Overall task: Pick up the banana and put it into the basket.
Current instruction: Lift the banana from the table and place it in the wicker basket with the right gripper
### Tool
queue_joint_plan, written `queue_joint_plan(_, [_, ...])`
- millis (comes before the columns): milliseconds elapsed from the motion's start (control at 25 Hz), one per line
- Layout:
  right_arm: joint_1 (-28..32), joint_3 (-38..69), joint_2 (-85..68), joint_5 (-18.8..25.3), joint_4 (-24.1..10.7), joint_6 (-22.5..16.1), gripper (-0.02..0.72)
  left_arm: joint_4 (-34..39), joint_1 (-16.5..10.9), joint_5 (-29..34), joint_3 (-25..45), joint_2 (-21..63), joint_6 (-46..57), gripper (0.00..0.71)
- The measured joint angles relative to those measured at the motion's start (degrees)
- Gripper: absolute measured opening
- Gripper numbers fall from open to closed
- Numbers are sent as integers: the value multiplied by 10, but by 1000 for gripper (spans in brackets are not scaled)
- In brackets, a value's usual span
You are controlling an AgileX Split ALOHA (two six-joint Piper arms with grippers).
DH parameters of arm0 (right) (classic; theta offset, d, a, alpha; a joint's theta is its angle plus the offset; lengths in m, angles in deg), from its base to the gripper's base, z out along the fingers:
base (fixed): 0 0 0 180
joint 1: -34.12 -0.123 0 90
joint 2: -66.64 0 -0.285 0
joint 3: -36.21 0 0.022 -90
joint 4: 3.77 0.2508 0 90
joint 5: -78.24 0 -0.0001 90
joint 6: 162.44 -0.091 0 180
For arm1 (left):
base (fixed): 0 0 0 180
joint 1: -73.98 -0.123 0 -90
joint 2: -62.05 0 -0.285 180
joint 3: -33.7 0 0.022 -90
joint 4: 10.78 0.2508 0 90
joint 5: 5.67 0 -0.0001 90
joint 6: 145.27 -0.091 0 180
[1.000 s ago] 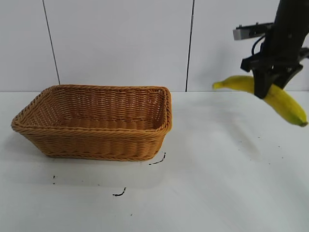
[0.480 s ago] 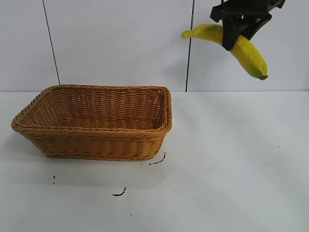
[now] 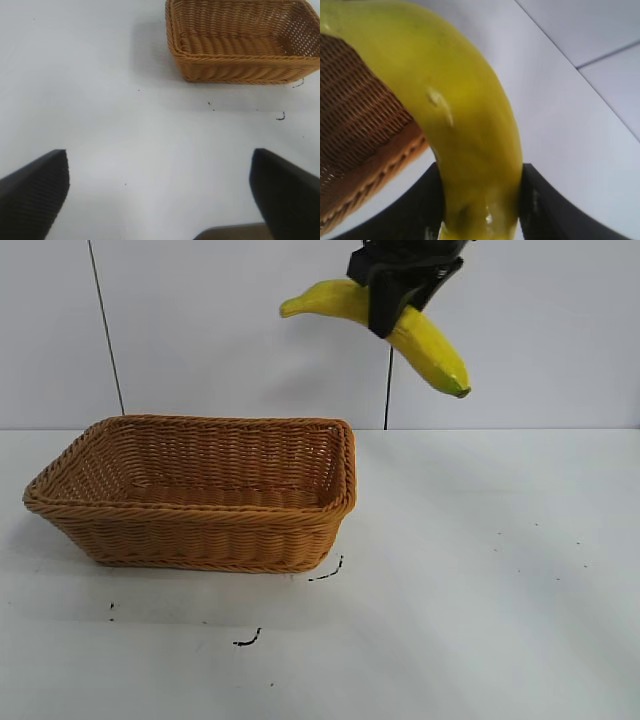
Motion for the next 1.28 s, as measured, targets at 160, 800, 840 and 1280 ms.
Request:
queue_joint_plan(160, [-38,0,22,-36,-8,20,318,0,0,0,0,0,0,695])
queue_joint_plan(800, [-51,0,151,-124,-36,26,318,0,0,0,0,0,0,695])
queue_joint_plan(840, [-51,0,152,-126,-36,26,318,0,0,0,0,0,0,695])
queue_joint_plan(1280, [-51,0,152,-131,-36,22,600,0,0,0,0,0,0,695])
